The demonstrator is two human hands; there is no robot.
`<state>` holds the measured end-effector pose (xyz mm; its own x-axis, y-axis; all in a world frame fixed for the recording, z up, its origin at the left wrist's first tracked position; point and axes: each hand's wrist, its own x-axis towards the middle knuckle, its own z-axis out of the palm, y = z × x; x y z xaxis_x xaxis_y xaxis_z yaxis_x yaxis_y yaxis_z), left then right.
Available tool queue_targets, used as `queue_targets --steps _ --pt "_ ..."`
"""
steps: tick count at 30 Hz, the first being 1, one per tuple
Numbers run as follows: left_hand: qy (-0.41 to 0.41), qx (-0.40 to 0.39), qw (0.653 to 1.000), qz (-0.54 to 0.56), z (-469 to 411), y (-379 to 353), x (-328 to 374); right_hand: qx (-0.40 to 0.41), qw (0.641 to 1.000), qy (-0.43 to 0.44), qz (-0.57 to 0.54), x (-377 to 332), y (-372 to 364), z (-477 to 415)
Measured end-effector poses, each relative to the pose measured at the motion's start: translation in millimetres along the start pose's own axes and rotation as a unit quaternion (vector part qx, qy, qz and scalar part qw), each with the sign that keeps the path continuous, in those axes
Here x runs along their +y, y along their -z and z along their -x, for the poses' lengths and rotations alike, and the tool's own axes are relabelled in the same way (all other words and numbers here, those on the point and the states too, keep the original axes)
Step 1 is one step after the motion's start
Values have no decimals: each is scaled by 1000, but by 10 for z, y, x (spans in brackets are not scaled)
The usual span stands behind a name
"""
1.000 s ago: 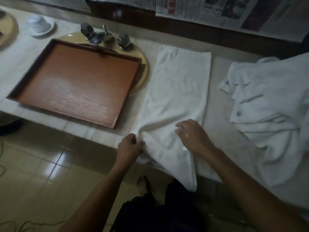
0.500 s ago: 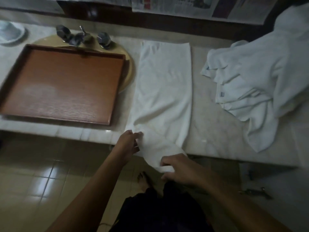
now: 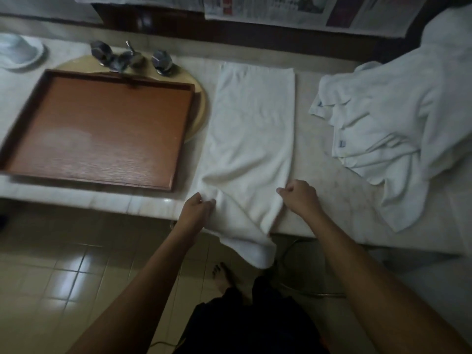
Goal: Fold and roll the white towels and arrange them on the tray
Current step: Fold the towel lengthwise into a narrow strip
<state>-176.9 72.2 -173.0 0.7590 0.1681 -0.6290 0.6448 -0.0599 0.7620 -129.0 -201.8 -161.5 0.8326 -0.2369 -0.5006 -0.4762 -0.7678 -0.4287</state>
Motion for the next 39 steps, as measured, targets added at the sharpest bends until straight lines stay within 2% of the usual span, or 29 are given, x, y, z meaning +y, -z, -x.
queue_targets --steps 2,5,8,10,12,14,16,19,22,25,29,32,39 --pt "16 -26 999 40 13 24 -30 7 1000 -1 -22 6 37 -62" --pt "-15 -2 1000 25 -1 141 -39 30 994 -31 -100 150 133 -147" --pt "-61 29 991 -112 -3 249 -64 44 988 -48 -137 282 132 -194" --pt "-73 37 966 -244 -42 250 -57 38 984 -53 -168 283 100 -209" --pt "-63 28 960 -273 -115 194 46 38 975 -64 -208 212 103 -223" --pt "-2 2 989 -151 -263 144 192 30 970 -67 -231 135 125 -272" --pt "49 -1 998 -30 -393 113 327 29 973 -56 -224 83 154 -321" --pt "26 -20 999 42 -464 76 427 40 981 -44 -184 79 223 -359" --pt "3 -54 996 67 -465 105 406 23 984 -51 -167 175 342 -355" --pt "43 -85 995 18 -496 123 315 -7 989 -47 -143 250 426 -336" --pt "79 -86 993 27 -644 -24 464 15 993 -21 -117 89 473 -448" --pt "69 -71 994 37 -865 -157 748 34 997 0 -75 -80 535 -671" --pt "1 -61 997 43 -1672 -406 1290 76 996 5 -54 -466 832 -1432"
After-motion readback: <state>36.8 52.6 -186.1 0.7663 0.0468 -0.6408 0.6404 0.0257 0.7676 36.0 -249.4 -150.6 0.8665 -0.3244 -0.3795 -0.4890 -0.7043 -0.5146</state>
